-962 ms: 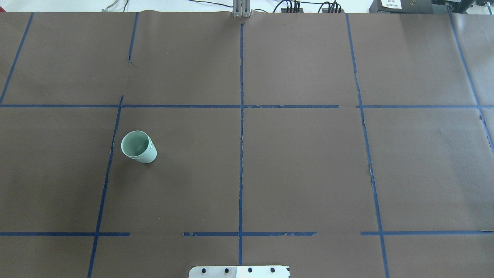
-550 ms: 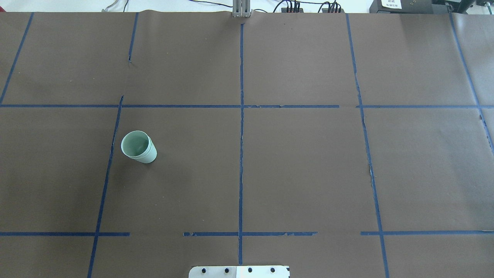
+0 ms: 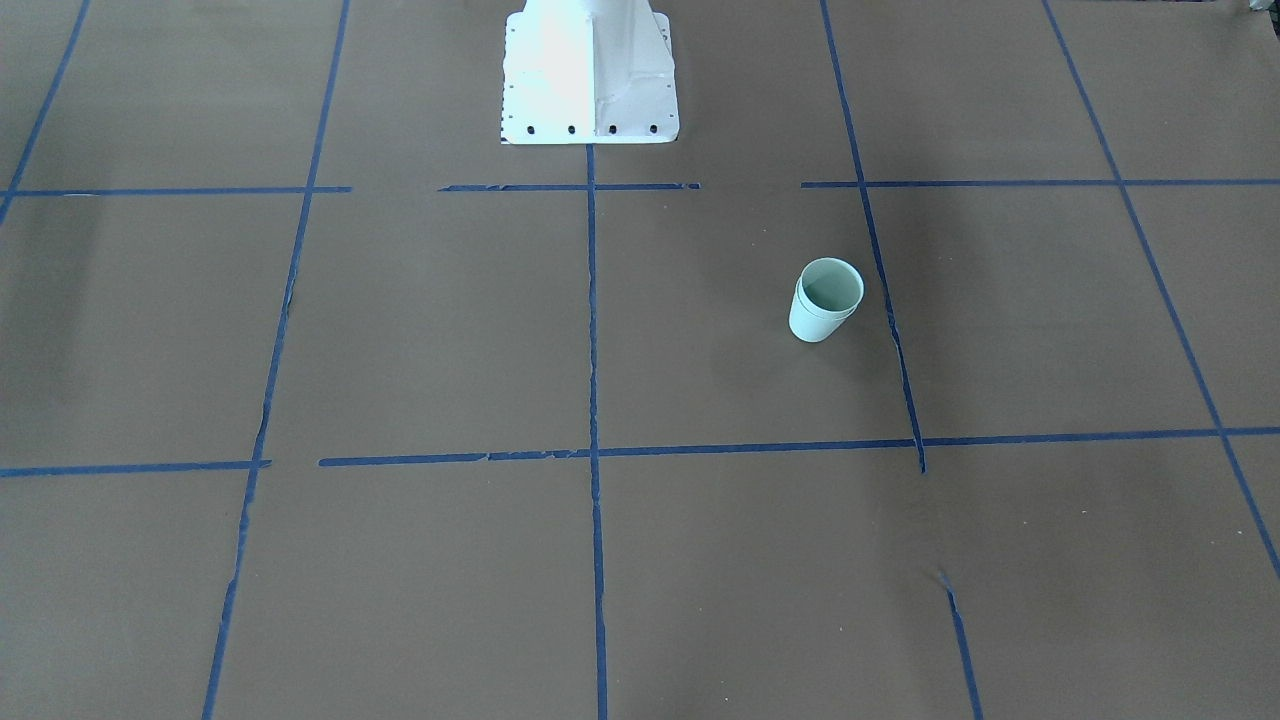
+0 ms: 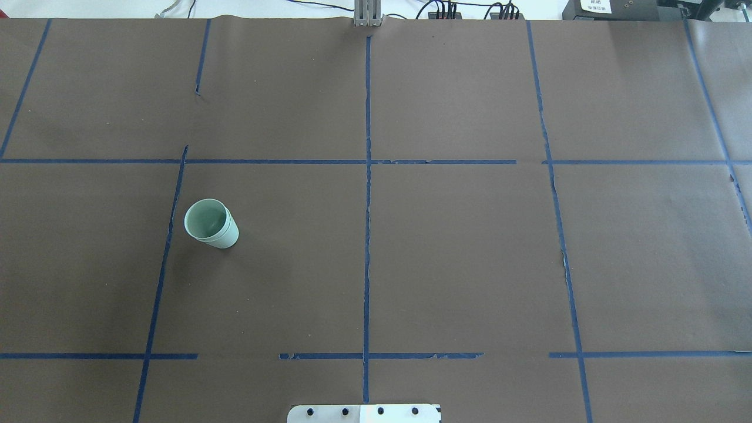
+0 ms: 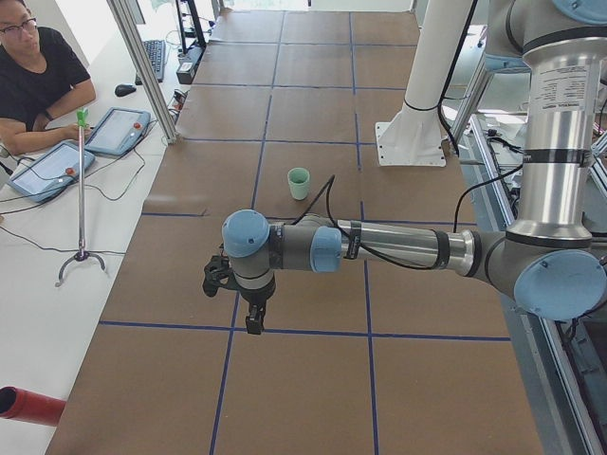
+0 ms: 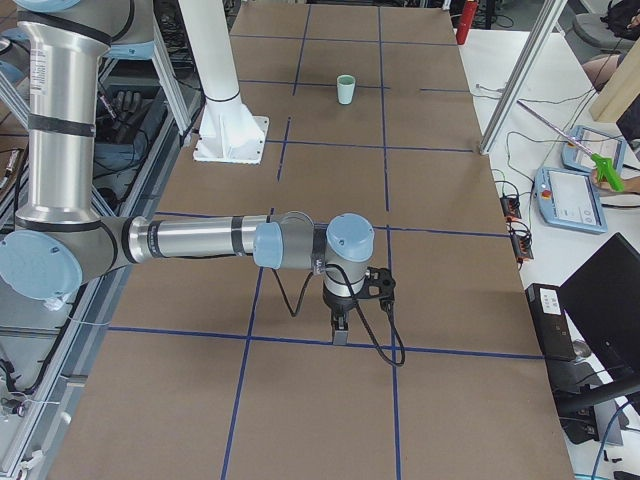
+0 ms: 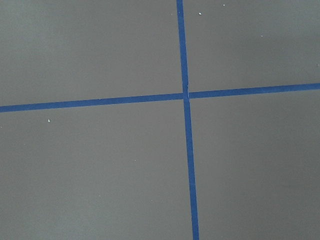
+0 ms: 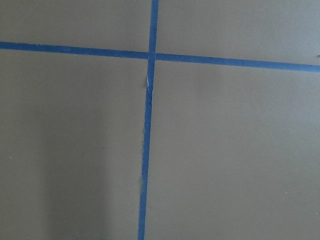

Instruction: Stack cups

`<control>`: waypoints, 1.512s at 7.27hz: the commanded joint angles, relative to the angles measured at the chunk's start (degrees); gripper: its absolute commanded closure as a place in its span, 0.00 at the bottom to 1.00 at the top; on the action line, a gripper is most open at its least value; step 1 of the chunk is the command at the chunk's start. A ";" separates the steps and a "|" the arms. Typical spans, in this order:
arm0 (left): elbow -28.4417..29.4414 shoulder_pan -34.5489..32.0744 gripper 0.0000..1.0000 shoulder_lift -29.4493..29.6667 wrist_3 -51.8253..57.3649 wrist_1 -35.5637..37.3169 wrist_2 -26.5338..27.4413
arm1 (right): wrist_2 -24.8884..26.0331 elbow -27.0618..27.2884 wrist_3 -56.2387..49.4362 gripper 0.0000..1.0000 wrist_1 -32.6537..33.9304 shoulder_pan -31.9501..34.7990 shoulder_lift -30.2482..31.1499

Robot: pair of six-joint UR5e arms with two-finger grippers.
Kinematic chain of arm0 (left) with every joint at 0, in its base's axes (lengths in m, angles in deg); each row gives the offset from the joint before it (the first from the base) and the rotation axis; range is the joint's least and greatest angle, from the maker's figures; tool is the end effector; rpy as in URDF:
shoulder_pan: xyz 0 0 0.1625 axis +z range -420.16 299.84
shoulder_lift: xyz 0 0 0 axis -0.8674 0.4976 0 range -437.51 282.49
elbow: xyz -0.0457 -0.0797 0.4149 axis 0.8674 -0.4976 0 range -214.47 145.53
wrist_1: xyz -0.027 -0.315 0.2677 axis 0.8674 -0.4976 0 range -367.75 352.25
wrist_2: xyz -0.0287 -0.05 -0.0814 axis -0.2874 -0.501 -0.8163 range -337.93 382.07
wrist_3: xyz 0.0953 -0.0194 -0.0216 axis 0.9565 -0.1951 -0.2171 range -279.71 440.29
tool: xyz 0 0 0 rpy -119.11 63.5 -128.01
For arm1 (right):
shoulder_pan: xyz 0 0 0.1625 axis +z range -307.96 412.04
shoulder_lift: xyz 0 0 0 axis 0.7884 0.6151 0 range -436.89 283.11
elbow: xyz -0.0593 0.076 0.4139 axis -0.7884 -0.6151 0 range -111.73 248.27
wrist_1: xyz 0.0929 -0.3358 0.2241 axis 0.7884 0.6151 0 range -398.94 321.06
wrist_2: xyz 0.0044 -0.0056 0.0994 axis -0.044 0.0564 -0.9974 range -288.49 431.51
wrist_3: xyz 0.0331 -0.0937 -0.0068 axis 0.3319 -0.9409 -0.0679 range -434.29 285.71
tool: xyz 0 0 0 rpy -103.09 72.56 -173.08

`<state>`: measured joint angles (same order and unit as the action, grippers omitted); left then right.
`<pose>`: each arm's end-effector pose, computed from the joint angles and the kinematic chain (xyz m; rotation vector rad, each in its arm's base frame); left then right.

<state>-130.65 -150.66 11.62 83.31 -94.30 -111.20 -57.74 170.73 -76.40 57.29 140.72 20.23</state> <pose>-0.0693 -0.4855 0.6203 0.0540 0.7539 0.0541 0.0602 -0.4378 0.6263 -0.0102 -0.6853 -0.0522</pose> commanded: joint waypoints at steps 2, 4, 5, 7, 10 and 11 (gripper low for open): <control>-2.69 -0.28 0.00 -1.67 -1.52 -0.47 0.12 | -0.04 0.02 0.00 0.00 0.01 0.00 0.00; -1.74 -0.28 0.00 -1.32 -1.53 -2.92 0.12 | -0.04 0.02 0.00 0.00 0.01 0.00 0.00; -1.81 -0.20 0.00 -0.88 -1.44 -2.93 0.04 | -0.04 0.02 0.00 0.00 0.01 0.00 0.00; -1.65 -0.20 0.00 -0.79 -1.00 -2.84 0.03 | 0.05 0.02 0.00 0.00 0.01 0.00 0.00; -1.20 -0.20 0.00 -1.14 -1.00 -2.75 0.04 | -0.04 0.02 0.00 0.00 0.01 0.00 0.00; -1.20 -0.20 0.00 -1.14 -1.00 -2.75 0.03 | 0.05 0.02 0.00 0.00 0.01 0.00 0.00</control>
<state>-132.01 -150.86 10.49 82.31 -96.96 -111.15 -57.76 170.75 -76.40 57.30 140.72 20.23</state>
